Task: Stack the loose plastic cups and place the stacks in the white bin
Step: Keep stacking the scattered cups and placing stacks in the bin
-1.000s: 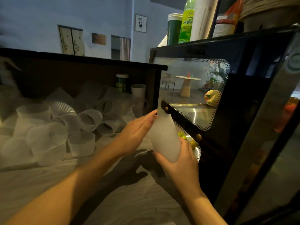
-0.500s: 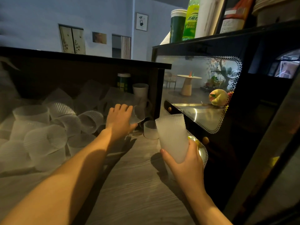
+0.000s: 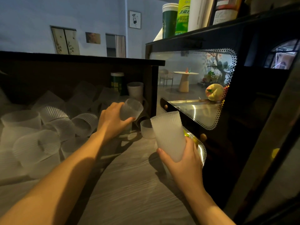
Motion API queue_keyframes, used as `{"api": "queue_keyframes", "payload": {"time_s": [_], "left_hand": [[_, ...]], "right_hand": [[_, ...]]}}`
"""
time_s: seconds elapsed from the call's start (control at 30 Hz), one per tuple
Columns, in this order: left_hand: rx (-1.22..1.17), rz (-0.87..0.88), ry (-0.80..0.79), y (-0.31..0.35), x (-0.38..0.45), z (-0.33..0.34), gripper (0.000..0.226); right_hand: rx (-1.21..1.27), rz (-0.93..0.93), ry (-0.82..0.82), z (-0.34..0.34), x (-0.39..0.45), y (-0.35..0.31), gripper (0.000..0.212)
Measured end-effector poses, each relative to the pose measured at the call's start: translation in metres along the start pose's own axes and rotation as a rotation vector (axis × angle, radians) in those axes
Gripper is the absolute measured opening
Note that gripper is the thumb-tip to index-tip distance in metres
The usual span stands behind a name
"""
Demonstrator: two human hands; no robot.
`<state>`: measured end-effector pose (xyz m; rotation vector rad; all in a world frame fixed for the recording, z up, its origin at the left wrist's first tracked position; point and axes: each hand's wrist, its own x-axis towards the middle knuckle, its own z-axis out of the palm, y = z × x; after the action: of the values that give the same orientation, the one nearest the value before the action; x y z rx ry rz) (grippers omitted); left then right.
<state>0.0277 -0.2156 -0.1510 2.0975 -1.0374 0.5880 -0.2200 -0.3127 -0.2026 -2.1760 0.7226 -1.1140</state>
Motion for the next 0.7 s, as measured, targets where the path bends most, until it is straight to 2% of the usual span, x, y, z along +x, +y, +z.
{"api": "queue_keyframes", "payload": {"time_s": [0.13,0.2,0.43,0.57,0.7], "left_hand": [[-0.231,-0.090,-0.016,0.010,-0.013,-0.020,0.067],[-0.298,-0.075,0.003,0.012,-0.020,-0.031,0.070],[-0.687,-0.141,0.045,0.031,-0.049,-0.062,0.039],[-0.855,-0.182,0.083,0.039,-0.058,-0.071,0.036],[-0.872,-0.111,0.083,0.049,-0.059,-0.084,0.038]], "right_hand": [[-0.005,0.010,0.002,-0.001,-0.001,-0.001,0.082],[0.006,0.011,-0.005,-0.001,-0.001,-0.002,0.082],[0.034,-0.067,-0.066,-0.002,-0.006,-0.007,0.084],[-0.001,-0.149,-0.099,-0.005,-0.009,-0.009,0.083],[-0.080,-0.256,-0.175,-0.005,-0.013,-0.012,0.083]]}}
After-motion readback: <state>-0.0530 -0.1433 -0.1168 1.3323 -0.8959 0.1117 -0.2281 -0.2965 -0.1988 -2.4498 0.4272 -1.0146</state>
